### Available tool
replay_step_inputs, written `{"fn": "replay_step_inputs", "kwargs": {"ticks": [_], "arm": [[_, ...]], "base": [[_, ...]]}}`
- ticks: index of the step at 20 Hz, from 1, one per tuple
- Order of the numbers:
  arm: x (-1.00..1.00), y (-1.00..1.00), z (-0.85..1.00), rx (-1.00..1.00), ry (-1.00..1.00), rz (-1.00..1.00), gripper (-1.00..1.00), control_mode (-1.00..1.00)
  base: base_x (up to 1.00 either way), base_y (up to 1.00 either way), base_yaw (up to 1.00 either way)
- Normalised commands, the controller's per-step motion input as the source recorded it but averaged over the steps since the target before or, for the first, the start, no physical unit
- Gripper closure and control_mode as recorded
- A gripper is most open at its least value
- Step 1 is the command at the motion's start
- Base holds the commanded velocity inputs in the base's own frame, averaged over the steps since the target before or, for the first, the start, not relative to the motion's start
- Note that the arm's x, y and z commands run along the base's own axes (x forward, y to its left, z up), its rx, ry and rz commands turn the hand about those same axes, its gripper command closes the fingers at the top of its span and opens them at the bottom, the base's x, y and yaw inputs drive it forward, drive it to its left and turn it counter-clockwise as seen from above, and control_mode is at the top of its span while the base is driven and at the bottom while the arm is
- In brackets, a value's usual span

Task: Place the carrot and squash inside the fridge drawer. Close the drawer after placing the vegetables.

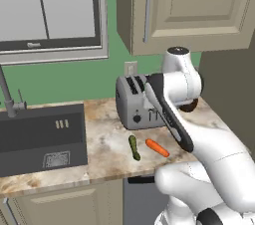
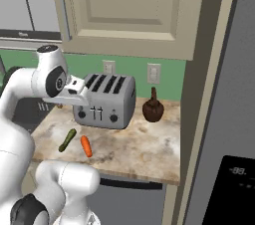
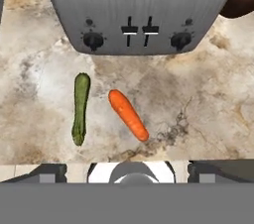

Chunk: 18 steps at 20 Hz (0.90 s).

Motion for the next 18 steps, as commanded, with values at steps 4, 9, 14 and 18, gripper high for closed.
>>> {"fn": "replay_step_inputs", "kwargs": {"ticks": [4,9,14,18], "arm": [[-0.40,0.93,-1.00,0.00,0.09,-0.20,-1.00,-1.00],[0.02,0.42,-0.77,0.02,0.17,-0.07,-1.00,-1.00],[0.39,0.00,-0.33,0.00,0.10,0.00,-1.00,-1.00],[0.36,0.22,-0.34,0.00,0.04,0.00,-1.00,-1.00]], "base": [[0.00,0.00,0.00],[0.00,0.00,0.00],[0.00,0.00,0.00],[0.00,0.00,0.00]]}}
